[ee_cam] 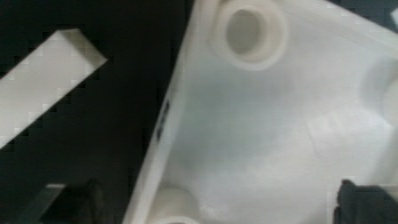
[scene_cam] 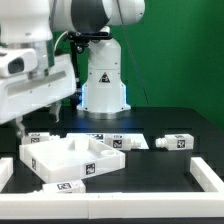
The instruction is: Assemble one leg
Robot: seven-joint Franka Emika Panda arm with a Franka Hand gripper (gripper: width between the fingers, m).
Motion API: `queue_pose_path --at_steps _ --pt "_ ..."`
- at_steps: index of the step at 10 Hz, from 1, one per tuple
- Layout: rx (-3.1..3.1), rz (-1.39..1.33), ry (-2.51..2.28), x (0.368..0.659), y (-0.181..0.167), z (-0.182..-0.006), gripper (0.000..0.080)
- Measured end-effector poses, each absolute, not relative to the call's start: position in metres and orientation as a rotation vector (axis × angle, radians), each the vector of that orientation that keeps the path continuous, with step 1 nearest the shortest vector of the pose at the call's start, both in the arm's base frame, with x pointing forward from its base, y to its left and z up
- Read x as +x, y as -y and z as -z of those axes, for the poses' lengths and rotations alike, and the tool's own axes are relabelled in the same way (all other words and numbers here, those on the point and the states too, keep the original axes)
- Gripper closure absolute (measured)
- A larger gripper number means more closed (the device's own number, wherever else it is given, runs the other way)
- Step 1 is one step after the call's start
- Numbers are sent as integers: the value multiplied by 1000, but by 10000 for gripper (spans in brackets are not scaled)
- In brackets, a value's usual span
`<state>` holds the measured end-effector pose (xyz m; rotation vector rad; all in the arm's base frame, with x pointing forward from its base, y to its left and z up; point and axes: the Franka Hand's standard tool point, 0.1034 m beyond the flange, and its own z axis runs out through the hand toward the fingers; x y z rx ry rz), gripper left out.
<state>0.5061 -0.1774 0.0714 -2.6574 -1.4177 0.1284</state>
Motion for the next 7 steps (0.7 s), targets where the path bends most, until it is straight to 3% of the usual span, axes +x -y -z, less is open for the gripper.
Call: queue_pose_path --at_steps 3,5,7 --pt "-2668 -127 1406 506 176 -70 151" --pt "-2799 -15 1355 523 182 -66 151" --pt "-2957 125 1166 530 163 -56 151"
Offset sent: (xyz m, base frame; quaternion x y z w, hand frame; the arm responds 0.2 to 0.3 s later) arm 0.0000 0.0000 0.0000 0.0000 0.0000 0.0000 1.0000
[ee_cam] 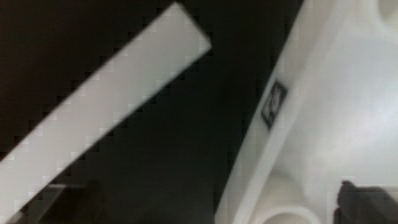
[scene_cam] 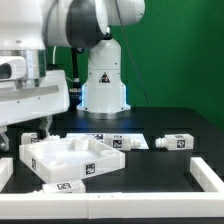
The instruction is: Assemble one leg
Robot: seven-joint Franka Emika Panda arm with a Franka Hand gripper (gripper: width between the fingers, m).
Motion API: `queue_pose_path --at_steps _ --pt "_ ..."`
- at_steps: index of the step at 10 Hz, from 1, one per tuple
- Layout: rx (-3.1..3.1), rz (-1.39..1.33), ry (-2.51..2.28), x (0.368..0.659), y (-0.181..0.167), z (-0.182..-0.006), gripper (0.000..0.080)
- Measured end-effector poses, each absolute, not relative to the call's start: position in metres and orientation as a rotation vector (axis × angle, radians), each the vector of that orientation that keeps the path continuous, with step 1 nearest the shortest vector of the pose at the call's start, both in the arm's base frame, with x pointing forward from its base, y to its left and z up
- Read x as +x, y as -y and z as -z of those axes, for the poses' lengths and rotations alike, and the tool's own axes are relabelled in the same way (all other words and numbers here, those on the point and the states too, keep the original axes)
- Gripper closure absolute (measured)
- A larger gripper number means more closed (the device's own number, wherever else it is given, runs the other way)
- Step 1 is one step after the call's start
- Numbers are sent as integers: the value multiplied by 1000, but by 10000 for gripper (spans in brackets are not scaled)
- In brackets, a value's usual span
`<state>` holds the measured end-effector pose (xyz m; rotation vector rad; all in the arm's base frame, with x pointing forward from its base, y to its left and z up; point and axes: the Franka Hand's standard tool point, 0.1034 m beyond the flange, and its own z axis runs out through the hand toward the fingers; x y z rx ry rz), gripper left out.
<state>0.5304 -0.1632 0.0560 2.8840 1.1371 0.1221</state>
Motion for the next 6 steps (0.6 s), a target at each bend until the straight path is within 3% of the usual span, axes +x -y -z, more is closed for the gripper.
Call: queue_pose_path --at_steps 6 --pt "3025 2 -939 520 152 -41 151"
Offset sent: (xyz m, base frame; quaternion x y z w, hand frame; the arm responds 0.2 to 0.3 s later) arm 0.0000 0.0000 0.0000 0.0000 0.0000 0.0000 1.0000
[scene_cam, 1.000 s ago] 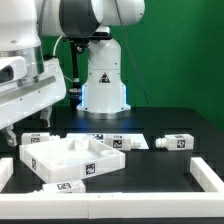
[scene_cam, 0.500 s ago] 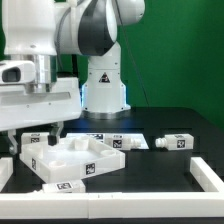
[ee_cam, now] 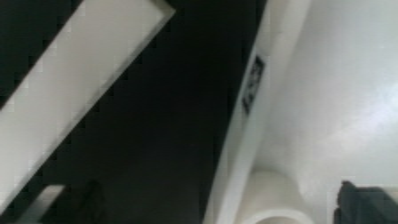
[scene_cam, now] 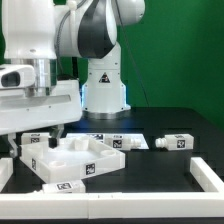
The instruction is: Assemble one leg
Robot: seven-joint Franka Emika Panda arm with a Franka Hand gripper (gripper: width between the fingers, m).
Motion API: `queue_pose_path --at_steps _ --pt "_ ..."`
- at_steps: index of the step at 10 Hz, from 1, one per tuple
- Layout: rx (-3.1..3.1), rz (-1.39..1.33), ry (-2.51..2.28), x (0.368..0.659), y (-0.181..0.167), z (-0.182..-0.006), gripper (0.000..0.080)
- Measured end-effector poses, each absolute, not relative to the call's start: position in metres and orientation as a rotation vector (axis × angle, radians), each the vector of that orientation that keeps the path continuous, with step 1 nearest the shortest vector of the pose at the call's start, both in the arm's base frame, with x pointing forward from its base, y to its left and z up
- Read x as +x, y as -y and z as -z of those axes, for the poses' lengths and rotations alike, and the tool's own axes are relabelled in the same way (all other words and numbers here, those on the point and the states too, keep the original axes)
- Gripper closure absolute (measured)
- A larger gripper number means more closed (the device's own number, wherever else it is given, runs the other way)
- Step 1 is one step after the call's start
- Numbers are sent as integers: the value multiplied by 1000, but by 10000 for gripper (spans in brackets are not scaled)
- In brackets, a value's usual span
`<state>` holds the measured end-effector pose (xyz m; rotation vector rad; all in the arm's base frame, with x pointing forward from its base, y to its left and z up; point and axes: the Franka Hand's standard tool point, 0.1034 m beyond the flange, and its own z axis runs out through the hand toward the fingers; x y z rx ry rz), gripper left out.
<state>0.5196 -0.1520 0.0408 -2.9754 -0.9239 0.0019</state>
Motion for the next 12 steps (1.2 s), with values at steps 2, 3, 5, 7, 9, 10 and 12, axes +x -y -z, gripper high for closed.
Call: queue_pose_path --at_steps 2,3,5,7,9,10,12 --pt "-2943 -140 800 517 143 -25 151" --pt "-2945 -145 789 518 143 -20 151" --pt "-2963 -84 844 515 149 -10 151" --pt "-2980 -20 915 515 156 -10 151" --pt "-2978 -23 916 514 156 -9 279" --pt "-2978 -24 916 514 156 -9 279" --pt "-2977 -24 916 514 156 -8 553"
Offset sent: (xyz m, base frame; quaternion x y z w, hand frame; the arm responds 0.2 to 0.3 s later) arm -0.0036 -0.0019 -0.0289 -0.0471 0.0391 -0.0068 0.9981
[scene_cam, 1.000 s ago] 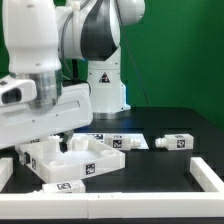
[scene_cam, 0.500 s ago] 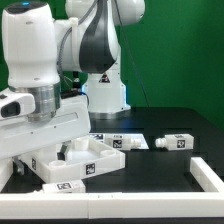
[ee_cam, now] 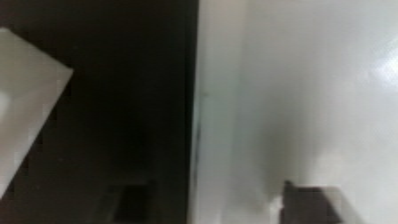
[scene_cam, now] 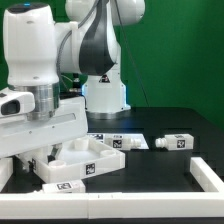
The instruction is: Assemble one leg
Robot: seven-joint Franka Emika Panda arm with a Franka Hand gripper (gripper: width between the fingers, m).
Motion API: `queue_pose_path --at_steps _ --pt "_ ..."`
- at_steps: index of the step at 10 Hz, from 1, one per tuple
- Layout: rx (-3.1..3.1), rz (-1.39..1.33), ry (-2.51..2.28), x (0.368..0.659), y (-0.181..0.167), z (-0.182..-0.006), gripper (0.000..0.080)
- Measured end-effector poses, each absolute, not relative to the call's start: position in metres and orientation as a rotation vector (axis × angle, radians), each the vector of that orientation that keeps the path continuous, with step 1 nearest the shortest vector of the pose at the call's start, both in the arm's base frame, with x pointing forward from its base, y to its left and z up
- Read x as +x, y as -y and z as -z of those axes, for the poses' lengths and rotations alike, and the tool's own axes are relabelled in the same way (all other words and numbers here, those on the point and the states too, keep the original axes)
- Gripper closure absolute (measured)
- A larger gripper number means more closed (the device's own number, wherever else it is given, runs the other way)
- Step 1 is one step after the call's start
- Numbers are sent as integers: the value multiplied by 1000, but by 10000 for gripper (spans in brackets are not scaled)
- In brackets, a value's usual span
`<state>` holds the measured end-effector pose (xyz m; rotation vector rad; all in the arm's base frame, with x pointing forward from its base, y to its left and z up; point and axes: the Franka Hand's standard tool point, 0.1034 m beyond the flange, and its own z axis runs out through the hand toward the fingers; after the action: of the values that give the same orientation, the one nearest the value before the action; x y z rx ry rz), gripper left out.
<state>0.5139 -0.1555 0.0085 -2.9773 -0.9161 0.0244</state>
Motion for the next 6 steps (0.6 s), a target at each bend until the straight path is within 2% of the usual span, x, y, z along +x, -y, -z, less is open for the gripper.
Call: queue_pose_path --at_steps 1,2,4,6 --pt "-2977 -24 916 514 156 -8 553" --pt "-2992 -24 868 516 154 -10 724" --pt "-3042 -16 677 538 137 -23 746" --pt "-3092 -26 371 557 100 -36 746"
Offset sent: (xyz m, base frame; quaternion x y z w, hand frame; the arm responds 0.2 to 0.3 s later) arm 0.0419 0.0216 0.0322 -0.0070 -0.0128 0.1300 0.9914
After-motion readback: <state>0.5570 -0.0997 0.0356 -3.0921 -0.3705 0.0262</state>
